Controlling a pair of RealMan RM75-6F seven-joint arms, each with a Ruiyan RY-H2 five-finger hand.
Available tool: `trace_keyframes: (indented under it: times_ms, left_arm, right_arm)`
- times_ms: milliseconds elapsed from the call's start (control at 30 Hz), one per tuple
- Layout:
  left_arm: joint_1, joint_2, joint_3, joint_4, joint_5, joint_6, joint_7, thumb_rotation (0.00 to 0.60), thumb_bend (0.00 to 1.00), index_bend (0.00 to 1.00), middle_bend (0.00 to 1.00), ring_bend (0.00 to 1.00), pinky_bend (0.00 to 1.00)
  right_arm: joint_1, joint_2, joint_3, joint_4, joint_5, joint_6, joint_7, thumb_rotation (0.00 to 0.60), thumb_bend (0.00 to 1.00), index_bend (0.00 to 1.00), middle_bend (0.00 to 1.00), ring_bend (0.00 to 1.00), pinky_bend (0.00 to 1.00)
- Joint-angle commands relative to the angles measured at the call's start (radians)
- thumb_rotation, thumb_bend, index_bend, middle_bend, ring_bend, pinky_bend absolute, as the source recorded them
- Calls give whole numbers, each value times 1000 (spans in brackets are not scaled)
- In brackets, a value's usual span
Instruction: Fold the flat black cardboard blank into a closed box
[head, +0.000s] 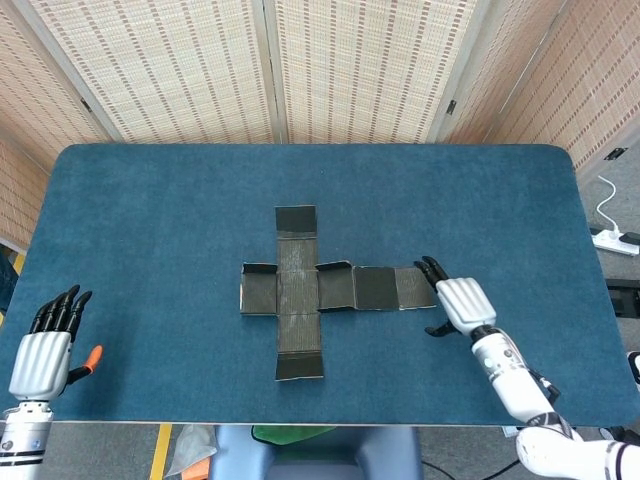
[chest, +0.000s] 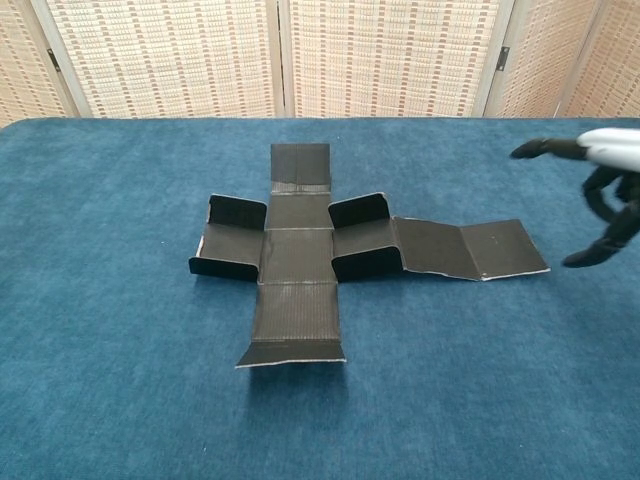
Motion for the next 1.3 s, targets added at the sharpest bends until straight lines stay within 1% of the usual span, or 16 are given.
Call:
trace_keyframes:
  times_ms: [33,300,600,967,1100,1200,1300]
  left_arm:
    - [-4,1,-2,0,-8,-8,5,600,304,57,39,74,121]
    - [-22,-8,-9,5,-8,-21,13,600,304,57,39,74,120]
    - [-31,-13,-11,8,-24,-34,20,600,304,55,40,74,121]
    - [-32,-12,-8,19,-38,-43,12,600,302,45,39,73,121]
    - [-32,-14,-7,26,-43,-46,5,600,303,45,39,73,121]
    - [-33,-13,-6,29,-44,-49,-3,600,302,45,39,74,121]
    - [-32,-11,-7,33,-44,-48,-9,600,302,45,39,73,121]
  right_arm:
    - [108,-93,19,108,141,-100,-59,600,43,0,0,689,1000]
    - [239,-201,3,260,311,-187,-104,600,56,0,0,688,1000]
    - [372,-269,-21,374,452,-259,-134,600,78,0,0,688,1000]
    - [490,-320,-61,454,586,-296,-153,600,86,0,0,690,1000]
    - [533,-333,-86,479,653,-294,-173,600,99,0,0,699,1000]
    - [558,-334,-104,480,697,-289,-186,600,121,0,0,709,1000]
    - [568,-325,-120,456,722,-252,-196,600,132,0,6,712,1000]
